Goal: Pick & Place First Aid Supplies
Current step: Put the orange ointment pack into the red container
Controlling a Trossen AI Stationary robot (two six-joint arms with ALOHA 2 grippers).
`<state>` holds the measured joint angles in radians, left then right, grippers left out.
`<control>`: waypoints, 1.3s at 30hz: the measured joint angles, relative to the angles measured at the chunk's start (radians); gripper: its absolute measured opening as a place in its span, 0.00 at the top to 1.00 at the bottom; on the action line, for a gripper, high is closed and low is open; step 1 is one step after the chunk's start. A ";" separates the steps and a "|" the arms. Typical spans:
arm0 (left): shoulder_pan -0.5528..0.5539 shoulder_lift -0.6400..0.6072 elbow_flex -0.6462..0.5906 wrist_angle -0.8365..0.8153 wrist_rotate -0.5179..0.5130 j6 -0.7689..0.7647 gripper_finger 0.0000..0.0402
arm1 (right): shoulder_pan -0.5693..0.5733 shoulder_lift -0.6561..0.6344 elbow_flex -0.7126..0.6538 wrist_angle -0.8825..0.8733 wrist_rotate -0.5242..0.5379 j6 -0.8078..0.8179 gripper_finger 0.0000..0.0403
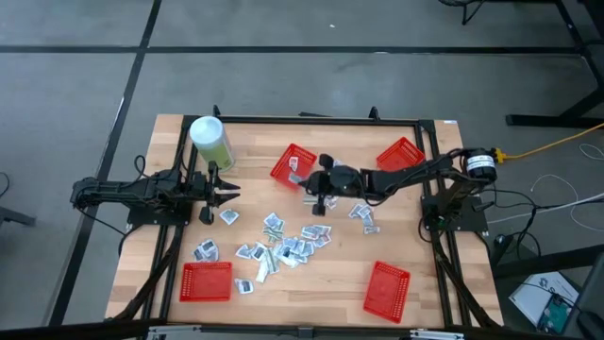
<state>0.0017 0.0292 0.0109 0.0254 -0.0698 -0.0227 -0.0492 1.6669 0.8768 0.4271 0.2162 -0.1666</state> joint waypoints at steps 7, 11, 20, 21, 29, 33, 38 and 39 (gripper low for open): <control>0.000 0.000 0.000 0.000 0.000 0.000 0.78 | -0.084 0.034 0.000 0.034 -0.001 0.061 0.99; 0.000 0.000 0.000 0.000 0.000 0.000 0.78 | -0.106 0.053 0.000 0.035 -0.049 0.103 0.99; 0.000 0.000 0.000 0.000 0.000 0.000 0.78 | -0.110 0.059 0.000 0.060 -0.060 0.110 0.98; 0.000 0.000 0.000 0.000 0.000 0.000 0.78 | -0.110 0.059 0.000 0.066 -0.060 0.110 0.97; 0.000 0.000 0.000 0.000 0.000 0.000 0.78 | -0.110 0.059 0.000 0.077 -0.060 0.110 0.87; 0.000 0.000 0.000 0.000 0.000 0.000 0.78 | -0.110 0.059 0.000 0.076 -0.061 0.121 0.79; 0.000 0.000 0.000 0.000 0.000 0.000 0.78 | -0.105 0.059 0.000 0.048 -0.069 0.186 0.71; 0.000 0.000 0.000 0.000 0.000 0.000 0.78 | -0.103 0.059 0.000 0.041 -0.082 0.190 0.70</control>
<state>0.0017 0.0291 0.0107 0.0254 -0.0696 -0.0227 -0.1527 1.7260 0.8772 0.4682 0.1346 0.0232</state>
